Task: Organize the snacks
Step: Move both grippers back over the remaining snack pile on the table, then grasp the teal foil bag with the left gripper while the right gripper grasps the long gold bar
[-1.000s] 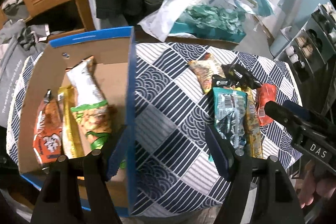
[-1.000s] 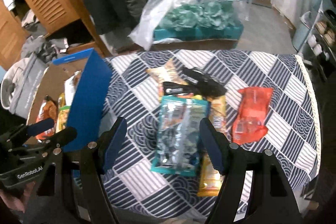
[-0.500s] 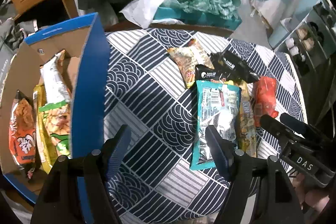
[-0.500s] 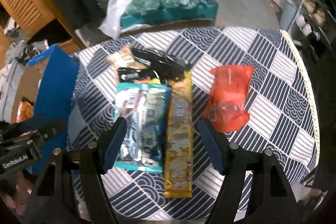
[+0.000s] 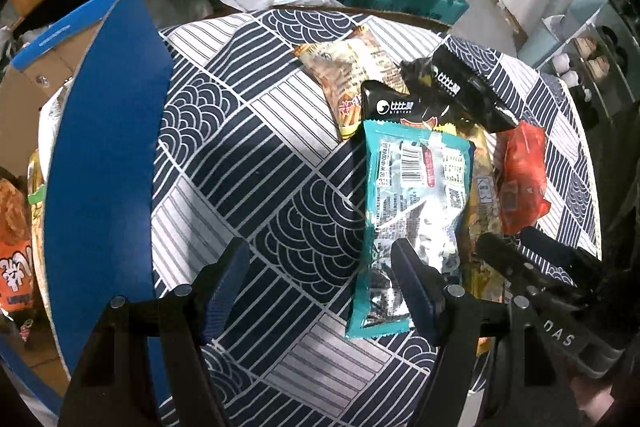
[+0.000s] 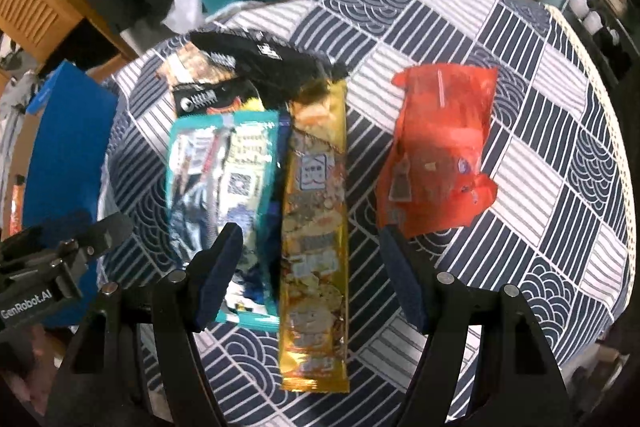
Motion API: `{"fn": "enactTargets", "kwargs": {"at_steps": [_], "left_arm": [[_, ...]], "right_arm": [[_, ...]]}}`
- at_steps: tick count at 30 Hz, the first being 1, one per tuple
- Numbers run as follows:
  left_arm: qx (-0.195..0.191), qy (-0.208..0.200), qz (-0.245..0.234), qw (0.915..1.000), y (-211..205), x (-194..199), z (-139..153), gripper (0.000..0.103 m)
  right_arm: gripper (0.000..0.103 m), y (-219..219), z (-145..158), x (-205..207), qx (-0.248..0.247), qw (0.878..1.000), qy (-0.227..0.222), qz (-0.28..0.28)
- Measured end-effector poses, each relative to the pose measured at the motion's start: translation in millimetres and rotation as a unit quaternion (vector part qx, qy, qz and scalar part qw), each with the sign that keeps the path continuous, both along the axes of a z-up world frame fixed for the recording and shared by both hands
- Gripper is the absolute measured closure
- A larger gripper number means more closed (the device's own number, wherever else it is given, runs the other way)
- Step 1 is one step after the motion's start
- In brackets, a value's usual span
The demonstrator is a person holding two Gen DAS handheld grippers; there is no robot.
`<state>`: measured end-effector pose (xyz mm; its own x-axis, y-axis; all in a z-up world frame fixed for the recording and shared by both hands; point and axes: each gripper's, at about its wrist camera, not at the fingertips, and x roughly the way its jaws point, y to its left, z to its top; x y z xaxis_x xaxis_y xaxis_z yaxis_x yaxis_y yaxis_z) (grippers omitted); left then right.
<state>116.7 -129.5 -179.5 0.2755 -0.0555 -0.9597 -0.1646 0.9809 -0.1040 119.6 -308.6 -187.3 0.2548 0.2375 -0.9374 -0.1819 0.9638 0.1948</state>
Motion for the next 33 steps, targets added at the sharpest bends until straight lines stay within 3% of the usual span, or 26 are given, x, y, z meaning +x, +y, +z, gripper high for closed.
{"fn": "enactTargets", "kwargs": {"at_steps": [6,8,13,16,22,33], "left_arm": [[0.002,0.010,-0.006,0.9999,-6,3,-9,0.029],[-0.002,0.013,-0.006,0.9999,-7,4,-12,0.029],[-0.015,0.023,-0.008,0.9996,-13,6,-16,0.029],[-0.019,0.026,-0.010,0.9994,-19,7,-17,0.023],[-0.018,0.016,-0.019,0.9995,-35,7,-14,0.016],[0.003,0.041,-0.035,0.9985,-58,23,-34,0.016]], "right_arm": [[0.031,0,-18,3,-0.011,1.000,0.016,0.006],[0.036,0,-25,5,-0.010,1.000,0.024,0.007],[0.070,-3,-34,6,-0.006,0.999,0.041,0.016],[0.072,-7,-31,4,-0.028,0.999,0.031,0.016],[0.072,-31,-29,-1,-0.017,0.999,0.040,-0.008],[0.072,-41,-22,-9,-0.020,0.999,0.037,-0.005]]}}
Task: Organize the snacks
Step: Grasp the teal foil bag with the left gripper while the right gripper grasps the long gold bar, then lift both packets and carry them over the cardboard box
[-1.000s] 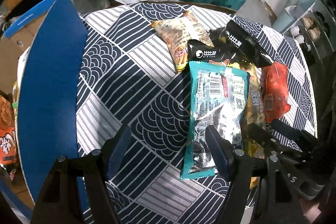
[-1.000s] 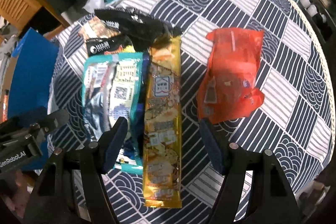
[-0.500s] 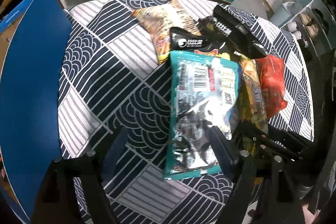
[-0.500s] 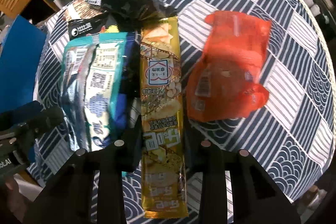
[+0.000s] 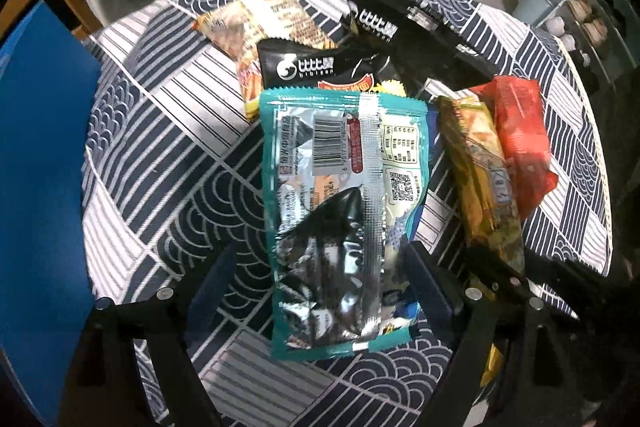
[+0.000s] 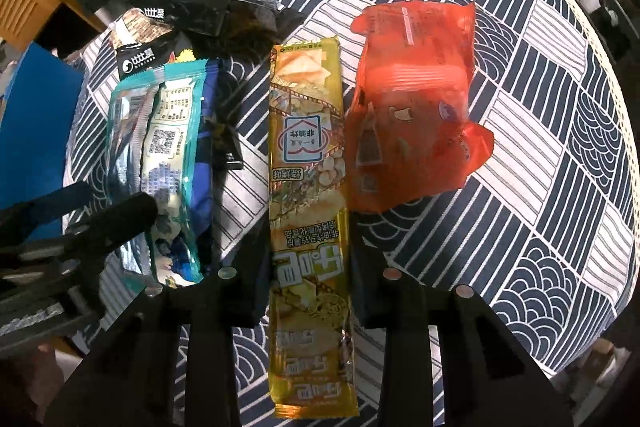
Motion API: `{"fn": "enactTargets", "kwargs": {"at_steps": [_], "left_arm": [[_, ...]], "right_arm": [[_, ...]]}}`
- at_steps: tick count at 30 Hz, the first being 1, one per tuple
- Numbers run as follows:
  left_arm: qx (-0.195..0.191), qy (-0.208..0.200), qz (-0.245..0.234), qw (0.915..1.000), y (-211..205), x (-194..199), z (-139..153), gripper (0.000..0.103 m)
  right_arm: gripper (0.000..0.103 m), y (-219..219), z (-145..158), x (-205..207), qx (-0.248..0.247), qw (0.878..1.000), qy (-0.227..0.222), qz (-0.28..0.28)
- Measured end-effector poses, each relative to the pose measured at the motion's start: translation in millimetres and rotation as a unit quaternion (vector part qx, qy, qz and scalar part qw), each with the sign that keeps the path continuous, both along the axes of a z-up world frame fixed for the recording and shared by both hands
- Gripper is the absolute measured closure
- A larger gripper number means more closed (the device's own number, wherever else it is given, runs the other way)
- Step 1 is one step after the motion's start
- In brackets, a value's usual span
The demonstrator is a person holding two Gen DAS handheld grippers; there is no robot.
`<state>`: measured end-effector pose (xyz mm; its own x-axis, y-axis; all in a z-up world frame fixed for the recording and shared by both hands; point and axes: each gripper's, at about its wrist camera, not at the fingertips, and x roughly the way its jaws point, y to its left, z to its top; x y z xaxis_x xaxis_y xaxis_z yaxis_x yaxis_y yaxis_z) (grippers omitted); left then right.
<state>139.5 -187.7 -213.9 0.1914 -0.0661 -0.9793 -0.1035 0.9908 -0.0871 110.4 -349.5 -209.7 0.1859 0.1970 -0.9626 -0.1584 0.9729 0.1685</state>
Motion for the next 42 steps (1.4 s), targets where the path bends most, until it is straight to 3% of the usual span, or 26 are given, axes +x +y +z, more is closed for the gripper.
{"fn": "enactTargets", "kwargs": {"at_steps": [10,14,16,26,42], "left_arm": [[-0.013,0.022,-0.007,0.9996,-8,14,-20,0.015],[-0.020,0.017,-0.023,0.9994,-4,13,-18,0.041],[-0.027,0.013,-0.026,0.9992,1,10,-15,0.042],[-0.035,-0.014,-0.001,0.9993,26,-13,16,0.044],[-0.025,-0.052,0.002,0.9983,49,-41,61,0.044]], "right_arm": [[0.071,-3,-1,1,-0.007,1.000,0.001,0.002],[0.070,11,-7,10,-0.007,1.000,0.002,0.005],[0.071,12,-7,11,-0.008,1.000,0.000,0.005],[0.072,19,3,7,-0.004,1.000,-0.011,0.000],[0.073,39,49,-17,0.011,0.999,-0.052,0.008]]}}
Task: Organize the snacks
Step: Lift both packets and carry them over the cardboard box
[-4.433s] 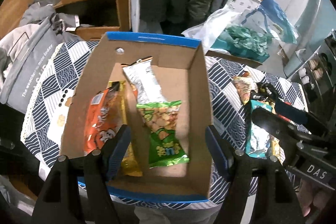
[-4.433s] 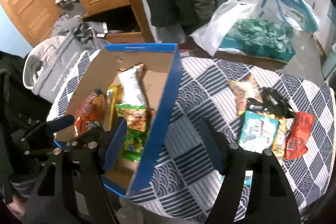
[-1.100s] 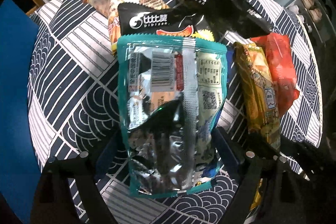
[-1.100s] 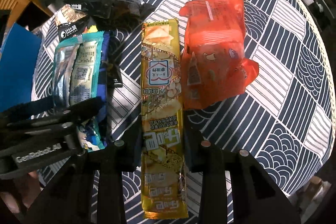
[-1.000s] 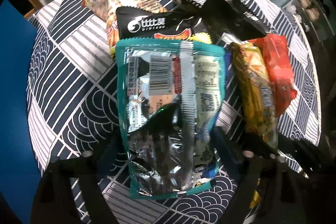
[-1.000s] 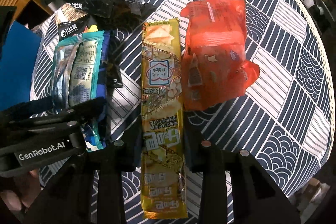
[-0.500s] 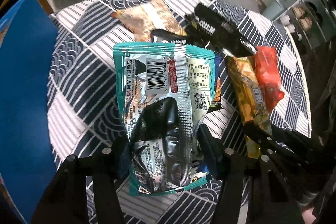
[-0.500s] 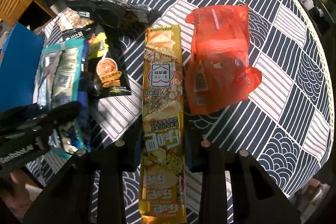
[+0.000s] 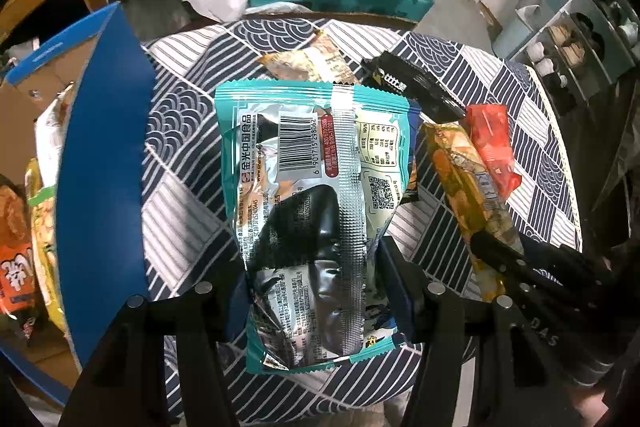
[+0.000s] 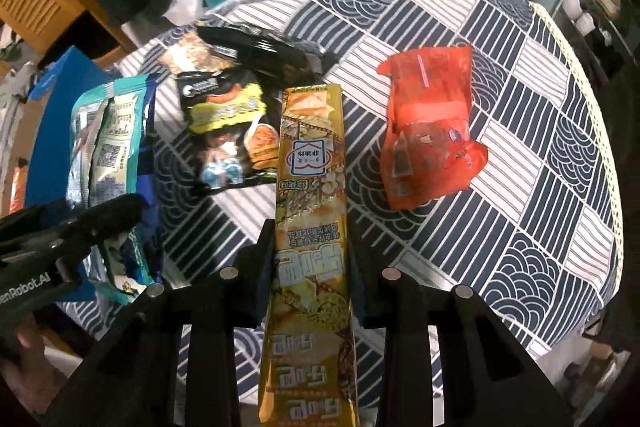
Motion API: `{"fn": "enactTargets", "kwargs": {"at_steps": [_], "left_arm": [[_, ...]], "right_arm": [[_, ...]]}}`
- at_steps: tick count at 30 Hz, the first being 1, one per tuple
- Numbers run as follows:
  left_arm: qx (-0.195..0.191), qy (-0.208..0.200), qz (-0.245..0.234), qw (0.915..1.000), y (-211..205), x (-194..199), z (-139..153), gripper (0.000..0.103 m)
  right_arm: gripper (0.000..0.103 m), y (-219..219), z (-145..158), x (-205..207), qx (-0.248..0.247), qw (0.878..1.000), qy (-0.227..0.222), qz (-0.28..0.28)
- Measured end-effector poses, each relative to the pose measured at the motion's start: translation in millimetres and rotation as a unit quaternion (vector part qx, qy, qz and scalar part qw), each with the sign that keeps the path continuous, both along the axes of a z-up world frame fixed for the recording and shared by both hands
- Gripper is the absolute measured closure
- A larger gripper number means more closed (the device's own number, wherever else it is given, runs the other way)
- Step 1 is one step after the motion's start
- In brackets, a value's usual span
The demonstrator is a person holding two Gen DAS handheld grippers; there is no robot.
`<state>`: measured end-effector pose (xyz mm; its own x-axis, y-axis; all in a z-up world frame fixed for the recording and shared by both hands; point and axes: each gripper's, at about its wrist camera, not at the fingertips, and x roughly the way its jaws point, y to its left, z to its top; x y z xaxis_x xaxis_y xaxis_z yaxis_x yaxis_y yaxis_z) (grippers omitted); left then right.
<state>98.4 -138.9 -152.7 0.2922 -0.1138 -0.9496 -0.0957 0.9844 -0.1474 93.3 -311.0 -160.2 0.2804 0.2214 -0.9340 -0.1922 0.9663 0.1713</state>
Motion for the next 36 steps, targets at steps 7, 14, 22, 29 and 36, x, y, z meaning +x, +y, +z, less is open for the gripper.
{"fn": "enactTargets", "kwargs": {"at_steps": [7,14,22,29,36], "left_arm": [[0.001,-0.016,0.006,0.9999,17,-15,21,0.044],[0.011,-0.044,0.010,0.9989,37,-32,45,0.044],[0.017,-0.071,0.020,0.9972,60,-50,69,0.044],[0.013,-0.087,0.038,0.9954,87,-60,86,0.043],[0.010,-0.100,0.063,0.9930,122,-69,96,0.044]], "right_arm": [[0.073,9,23,-10,0.008,1.000,-0.022,0.011],[0.073,24,44,-19,0.016,0.998,-0.045,0.028],[0.073,48,66,-26,0.025,0.996,-0.068,0.051],[0.073,74,85,-30,0.039,0.993,-0.086,0.072],[0.073,104,97,-30,0.049,0.990,-0.096,0.093]]}}
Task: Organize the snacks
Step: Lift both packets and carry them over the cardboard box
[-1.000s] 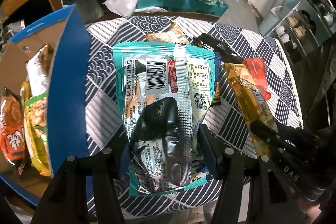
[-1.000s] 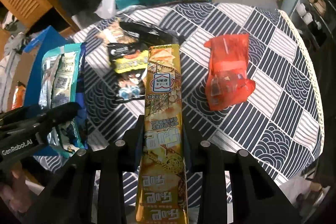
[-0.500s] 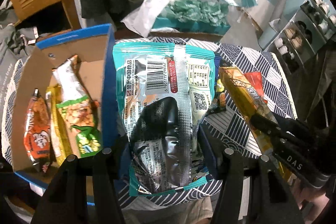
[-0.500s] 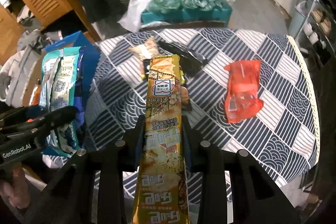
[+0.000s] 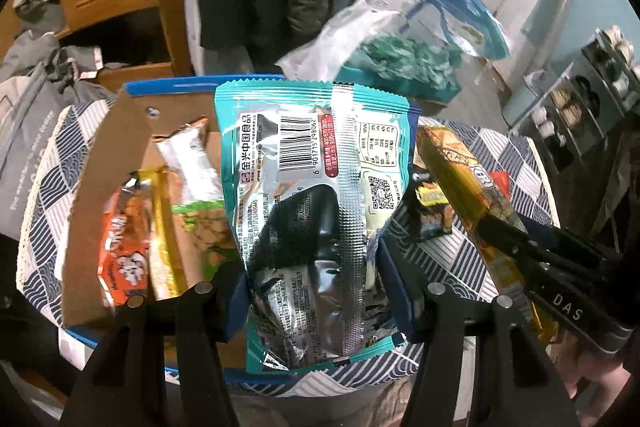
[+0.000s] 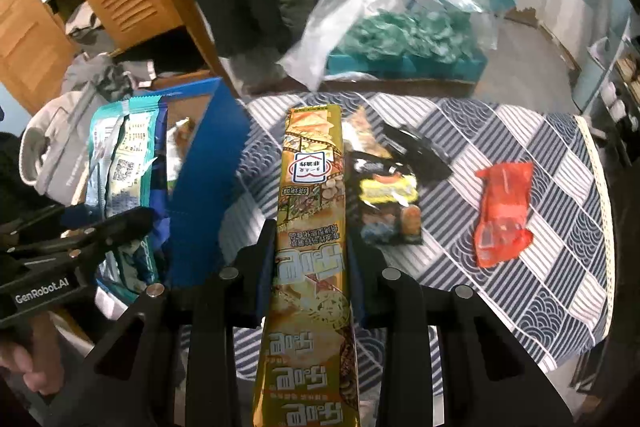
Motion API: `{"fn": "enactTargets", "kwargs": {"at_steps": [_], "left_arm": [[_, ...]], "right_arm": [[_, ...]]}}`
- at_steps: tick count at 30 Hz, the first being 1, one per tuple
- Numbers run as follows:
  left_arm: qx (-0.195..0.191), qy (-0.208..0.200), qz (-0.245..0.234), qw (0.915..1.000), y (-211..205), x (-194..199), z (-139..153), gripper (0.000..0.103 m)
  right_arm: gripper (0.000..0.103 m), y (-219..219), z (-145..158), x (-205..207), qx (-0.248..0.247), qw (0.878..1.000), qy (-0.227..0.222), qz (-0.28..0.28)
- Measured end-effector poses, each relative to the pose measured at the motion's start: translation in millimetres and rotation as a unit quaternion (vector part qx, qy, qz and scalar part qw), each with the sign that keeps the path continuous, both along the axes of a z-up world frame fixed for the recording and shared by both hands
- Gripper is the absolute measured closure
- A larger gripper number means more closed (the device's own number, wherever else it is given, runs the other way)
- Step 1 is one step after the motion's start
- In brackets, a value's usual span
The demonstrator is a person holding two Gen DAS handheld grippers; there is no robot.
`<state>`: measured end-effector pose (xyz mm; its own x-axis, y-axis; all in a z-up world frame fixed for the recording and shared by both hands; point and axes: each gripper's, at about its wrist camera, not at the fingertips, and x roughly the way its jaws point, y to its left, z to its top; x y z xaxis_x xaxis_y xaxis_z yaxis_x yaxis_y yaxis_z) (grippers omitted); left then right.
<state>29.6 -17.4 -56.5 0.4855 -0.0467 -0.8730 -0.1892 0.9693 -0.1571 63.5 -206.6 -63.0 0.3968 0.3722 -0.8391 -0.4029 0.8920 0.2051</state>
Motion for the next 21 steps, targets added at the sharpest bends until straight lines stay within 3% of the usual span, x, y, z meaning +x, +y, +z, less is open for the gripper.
{"fn": "enactTargets", "kwargs": {"at_steps": [13,21], "left_arm": [[-0.014,-0.010,0.052,0.9985,68,-10,5,0.044],[0.001,-0.001,0.077,0.9970,98,-17,-7,0.044]], "right_arm": [[0.073,75,16,0,0.015,0.999,-0.013,0.046],[0.073,134,9,-7,0.017,0.996,-0.001,0.086]]}}
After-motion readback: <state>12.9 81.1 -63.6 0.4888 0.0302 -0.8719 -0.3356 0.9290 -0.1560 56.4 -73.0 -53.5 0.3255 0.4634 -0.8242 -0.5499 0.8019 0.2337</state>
